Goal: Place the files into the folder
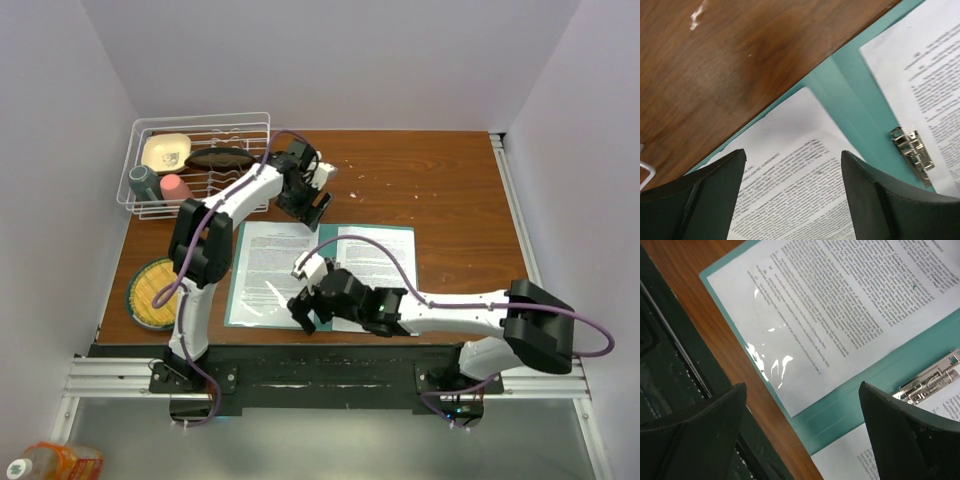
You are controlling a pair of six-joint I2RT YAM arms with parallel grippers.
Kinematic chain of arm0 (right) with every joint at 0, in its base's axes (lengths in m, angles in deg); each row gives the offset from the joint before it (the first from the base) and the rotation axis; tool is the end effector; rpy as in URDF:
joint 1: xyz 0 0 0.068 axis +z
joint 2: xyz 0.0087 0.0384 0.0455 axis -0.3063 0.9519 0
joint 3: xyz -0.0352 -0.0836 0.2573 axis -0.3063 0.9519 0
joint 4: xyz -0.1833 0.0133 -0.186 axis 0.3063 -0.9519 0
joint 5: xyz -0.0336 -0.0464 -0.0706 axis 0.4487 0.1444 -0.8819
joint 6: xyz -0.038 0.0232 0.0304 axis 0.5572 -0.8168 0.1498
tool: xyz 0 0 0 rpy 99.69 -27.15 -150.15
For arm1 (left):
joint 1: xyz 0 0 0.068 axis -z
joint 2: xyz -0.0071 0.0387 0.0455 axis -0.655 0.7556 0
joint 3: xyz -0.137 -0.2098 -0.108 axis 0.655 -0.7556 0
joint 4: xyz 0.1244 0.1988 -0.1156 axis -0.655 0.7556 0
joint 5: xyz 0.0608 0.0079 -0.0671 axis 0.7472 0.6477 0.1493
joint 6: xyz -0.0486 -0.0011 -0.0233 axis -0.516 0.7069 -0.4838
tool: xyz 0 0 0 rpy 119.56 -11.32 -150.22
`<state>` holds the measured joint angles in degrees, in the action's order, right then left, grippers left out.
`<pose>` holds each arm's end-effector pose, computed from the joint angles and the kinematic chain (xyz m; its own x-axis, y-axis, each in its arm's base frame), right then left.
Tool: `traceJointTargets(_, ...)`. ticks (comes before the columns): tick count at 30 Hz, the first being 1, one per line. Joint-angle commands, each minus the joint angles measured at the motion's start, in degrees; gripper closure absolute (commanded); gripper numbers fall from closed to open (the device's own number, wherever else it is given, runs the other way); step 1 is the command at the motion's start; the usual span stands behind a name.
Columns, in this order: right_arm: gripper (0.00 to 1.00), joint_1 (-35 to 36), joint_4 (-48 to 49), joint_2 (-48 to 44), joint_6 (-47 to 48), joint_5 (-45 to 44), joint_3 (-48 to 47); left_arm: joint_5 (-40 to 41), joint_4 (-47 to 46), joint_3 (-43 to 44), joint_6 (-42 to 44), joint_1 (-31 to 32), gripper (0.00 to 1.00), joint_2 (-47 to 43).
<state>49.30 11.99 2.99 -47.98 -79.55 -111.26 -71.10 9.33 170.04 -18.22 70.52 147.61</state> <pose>0.1202 0.2722 0.2127 -0.3840 -0.3661 -0.8476 -0.8023 0.5867 0.1100 0.3944 -0.2315 0.2112 -0.7621 0.5229 -0.3817 0.6063 0.7832 -0.1377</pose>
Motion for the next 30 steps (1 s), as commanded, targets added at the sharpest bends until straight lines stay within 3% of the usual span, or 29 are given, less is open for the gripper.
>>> traceJointTargets(1,0.01,8.2,-2.9,0.8,1.7,-15.7,-1.3,0.8,-2.8,-2.3,-1.0,-1.0,0.18,-2.6)
traceJointTargets(6,0.01,18.9,-4.0,12.5,4.7,-31.0,-6.1,2.3,-4.2,-4.0,-1.0,-2.0,0.18,-2.1)
traceJointTargets(9,0.01,21.7,-5.1,17.4,6.4,-34.2,-10.1,3.1,-5.2,-5.3,-0.4,-2.5,0.18,-1.2)
traceJointTargets(18,0.01,22.6,-5.0,23.5,9.9,-33.1,-15.0,2.7,-7.3,-11.0,0.5,-2.8,0.24,0.6)
traceJointTargets(25,0.01,22.6,-3.5,26.9,7.2,-32.4,-14.5,-0.6,-8.0,-23.5,0.6,-2.7,0.26,-7.2)
traceJointTargets(30,0.01,22.6,-2.4,28.1,6.0,-30.7,-13.4,-0.9,-7.8,-26.5,1.1,-2.6,0.26,-10.7)
